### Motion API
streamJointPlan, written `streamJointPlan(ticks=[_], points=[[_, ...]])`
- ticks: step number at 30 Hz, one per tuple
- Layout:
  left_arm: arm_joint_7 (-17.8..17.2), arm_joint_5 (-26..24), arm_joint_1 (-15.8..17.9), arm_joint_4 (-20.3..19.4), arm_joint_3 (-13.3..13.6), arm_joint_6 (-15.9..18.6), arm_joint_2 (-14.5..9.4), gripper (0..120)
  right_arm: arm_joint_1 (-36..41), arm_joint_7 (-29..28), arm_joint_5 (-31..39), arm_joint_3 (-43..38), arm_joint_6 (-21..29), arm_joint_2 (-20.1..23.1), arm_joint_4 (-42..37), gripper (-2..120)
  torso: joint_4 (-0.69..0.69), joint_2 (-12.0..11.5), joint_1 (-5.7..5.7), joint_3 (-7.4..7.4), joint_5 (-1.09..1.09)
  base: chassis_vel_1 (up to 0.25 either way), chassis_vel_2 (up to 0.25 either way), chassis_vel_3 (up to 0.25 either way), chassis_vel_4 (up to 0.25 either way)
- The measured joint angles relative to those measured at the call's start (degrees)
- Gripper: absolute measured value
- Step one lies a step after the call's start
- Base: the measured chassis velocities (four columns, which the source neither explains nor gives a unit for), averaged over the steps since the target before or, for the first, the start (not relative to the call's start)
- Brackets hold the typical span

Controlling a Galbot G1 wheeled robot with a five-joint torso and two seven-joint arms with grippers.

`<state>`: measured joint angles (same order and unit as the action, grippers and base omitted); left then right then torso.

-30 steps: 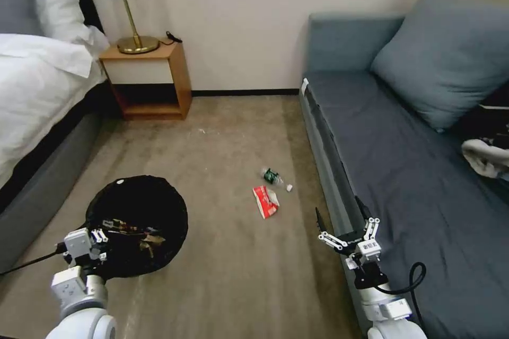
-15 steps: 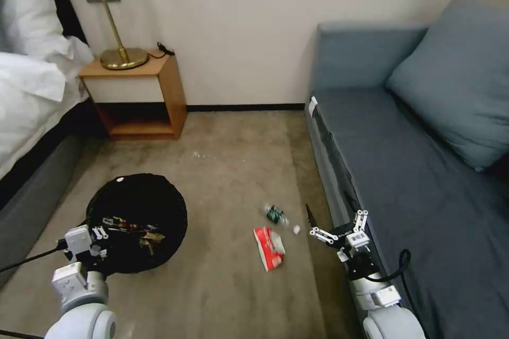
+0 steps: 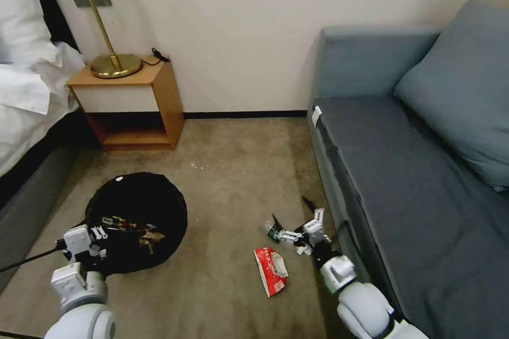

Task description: Pick up the trash bin, then pick up the garbage on the floor and place it into the trash bin.

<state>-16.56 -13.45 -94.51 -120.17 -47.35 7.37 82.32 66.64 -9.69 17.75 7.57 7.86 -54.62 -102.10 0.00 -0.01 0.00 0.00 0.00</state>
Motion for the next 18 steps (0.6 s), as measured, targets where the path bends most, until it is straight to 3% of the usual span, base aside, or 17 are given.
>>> streamJointPlan(ticks=[1,4,5,6,10,18], points=[[0.00,0.00,0.00,0.00,0.00,0.00,0.00,5,0.00,0.00,0.00,0.00,0.00,0.00,0.00,100,0.00,0.00,0.00,0.00,0.00,0.000,0.000,0.000,0.000],[-0.08,0.72,-0.27,-0.32,0.32,-0.07,0.83,5,-7.18,-1.08,10.24,8.36,10.73,3.52,0.20,100,0.01,0.00,0.00,0.00,-0.01,0.000,0.000,0.000,0.000],[-0.08,0.72,-0.27,-0.32,0.32,-0.07,0.83,5,-7.18,-1.08,10.24,8.36,10.73,3.52,0.20,100,0.01,0.00,0.00,0.00,-0.01,0.000,0.000,0.000,0.000],[-0.09,1.09,-0.28,-0.32,0.48,-0.08,1.08,5,-9.30,-2.32,14.15,11.21,14.97,3.85,0.48,100,-0.01,0.00,0.00,0.01,-0.01,0.000,0.000,0.000,0.000],[-0.12,1.52,-0.18,-0.42,0.58,-0.17,1.47,5,-13.27,-8.77,27.26,15.81,25.97,1.18,2.04,100,0.00,0.00,0.00,0.00,0.00,0.000,0.000,0.000,0.000],[-0.44,1.67,-0.60,-0.50,0.29,-0.65,1.27,5,-15.55,-7.14,26.07,17.11,27.18,-3.58,11.25,100,0.00,0.00,0.00,0.01,-0.01,0.000,0.000,0.000,0.000]])
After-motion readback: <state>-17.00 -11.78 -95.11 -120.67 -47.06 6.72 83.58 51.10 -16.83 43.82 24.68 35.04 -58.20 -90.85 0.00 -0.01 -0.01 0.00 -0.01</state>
